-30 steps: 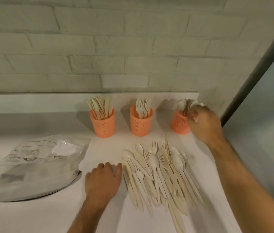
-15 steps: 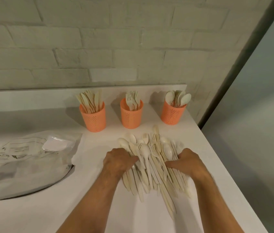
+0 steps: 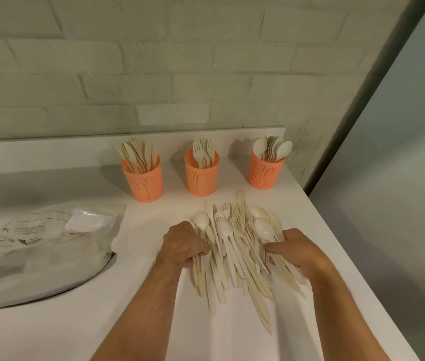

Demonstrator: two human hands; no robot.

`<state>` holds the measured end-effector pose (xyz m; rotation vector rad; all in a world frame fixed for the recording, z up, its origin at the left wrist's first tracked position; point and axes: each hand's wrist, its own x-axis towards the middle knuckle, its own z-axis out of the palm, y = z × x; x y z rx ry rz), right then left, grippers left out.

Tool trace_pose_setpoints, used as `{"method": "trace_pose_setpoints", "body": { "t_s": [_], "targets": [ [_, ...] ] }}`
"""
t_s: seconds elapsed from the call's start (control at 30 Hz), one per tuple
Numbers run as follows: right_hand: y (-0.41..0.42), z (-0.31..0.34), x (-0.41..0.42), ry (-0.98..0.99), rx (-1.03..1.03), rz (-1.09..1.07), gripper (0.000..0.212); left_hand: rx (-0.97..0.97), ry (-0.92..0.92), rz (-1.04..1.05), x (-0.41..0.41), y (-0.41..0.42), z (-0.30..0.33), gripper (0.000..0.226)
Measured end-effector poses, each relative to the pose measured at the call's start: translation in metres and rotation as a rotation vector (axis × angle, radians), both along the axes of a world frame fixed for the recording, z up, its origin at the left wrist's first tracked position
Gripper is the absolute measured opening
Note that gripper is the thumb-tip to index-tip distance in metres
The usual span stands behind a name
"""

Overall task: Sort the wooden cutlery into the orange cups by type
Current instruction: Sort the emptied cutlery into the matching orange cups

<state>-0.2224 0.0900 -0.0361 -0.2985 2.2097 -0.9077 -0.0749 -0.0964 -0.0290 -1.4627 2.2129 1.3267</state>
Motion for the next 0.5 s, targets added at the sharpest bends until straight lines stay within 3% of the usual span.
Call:
{"method": "trace_pose_setpoints", "body": {
  "t_s": [0.2,0.5],
  "targets": [
    [0.013,0.008,-0.001,-0.144,-0.107,-0.026,0.005,-0.07,-0.057,-0.067,-0.003,-0.001,-0.002,0.018],
    [0.01,0.008,0.009,-0.206,-0.368,-0.166,0.017,-0.091,-0.053,-0.073,-0.001,-0.002,-0.007,0.017]
  ]
}}
